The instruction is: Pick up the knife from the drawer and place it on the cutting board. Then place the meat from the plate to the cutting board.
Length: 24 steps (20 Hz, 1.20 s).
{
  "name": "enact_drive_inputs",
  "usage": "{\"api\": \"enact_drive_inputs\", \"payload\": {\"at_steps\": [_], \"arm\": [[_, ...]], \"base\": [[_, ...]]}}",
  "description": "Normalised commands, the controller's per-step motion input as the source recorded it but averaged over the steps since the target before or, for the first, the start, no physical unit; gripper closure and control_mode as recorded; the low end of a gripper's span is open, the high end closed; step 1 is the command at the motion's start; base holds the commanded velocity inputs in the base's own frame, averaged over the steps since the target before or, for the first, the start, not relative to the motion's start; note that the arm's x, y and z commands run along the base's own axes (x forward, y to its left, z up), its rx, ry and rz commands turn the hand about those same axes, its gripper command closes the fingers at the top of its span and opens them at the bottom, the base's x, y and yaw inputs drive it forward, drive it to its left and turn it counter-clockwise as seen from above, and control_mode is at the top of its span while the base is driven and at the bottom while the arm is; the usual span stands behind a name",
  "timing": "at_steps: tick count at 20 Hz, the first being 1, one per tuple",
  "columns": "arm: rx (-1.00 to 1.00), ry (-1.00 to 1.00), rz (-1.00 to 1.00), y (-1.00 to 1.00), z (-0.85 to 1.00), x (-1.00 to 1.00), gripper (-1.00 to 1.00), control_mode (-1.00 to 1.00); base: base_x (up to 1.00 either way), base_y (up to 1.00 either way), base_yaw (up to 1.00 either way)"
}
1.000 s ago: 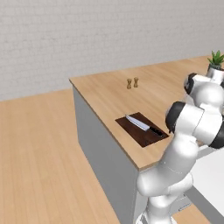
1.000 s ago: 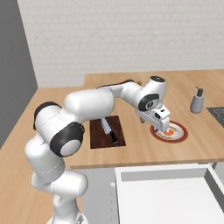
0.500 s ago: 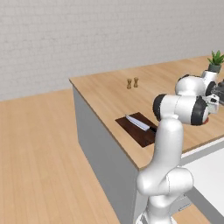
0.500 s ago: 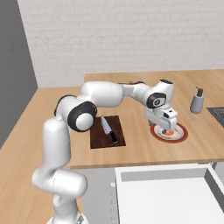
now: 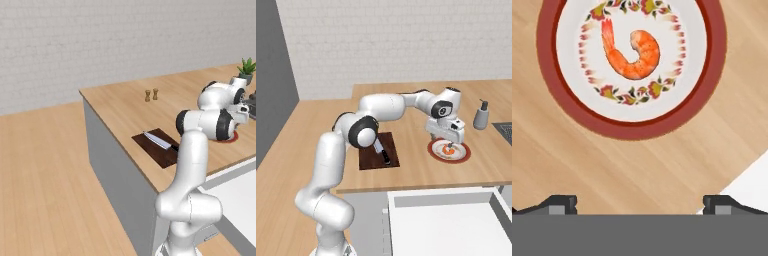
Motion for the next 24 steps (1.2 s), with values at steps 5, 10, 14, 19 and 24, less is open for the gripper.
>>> {"api": "enact_drive_inputs", "payload": {"at_steps": [5, 10, 14, 19, 24], "arm": [[-0.1, -0.07, 0.15, 0.0, -0.6, 0.0, -1.0, -1.0], [-0.13, -0.21, 0.12, 0.0, -0.53, 0.06, -1.0, -1.0], [0.0, -0.22, 0.14, 0.0, -0.24, 0.11, -1.0, -1.0], [0.0, -0.08, 0.08, 0.0, -0.08, 0.09, -1.0, -1.0], [-0.03, 0.0, 0.01, 0.0, 0.0, 0.31, -1.0, -1.0]], "base": [[0.0, 0.0, 0.0], [0.0, 0.0, 0.0], [0.0, 0.0, 0.0], [0.0, 0.0, 0.0], [0.0, 0.0, 0.0]]}}
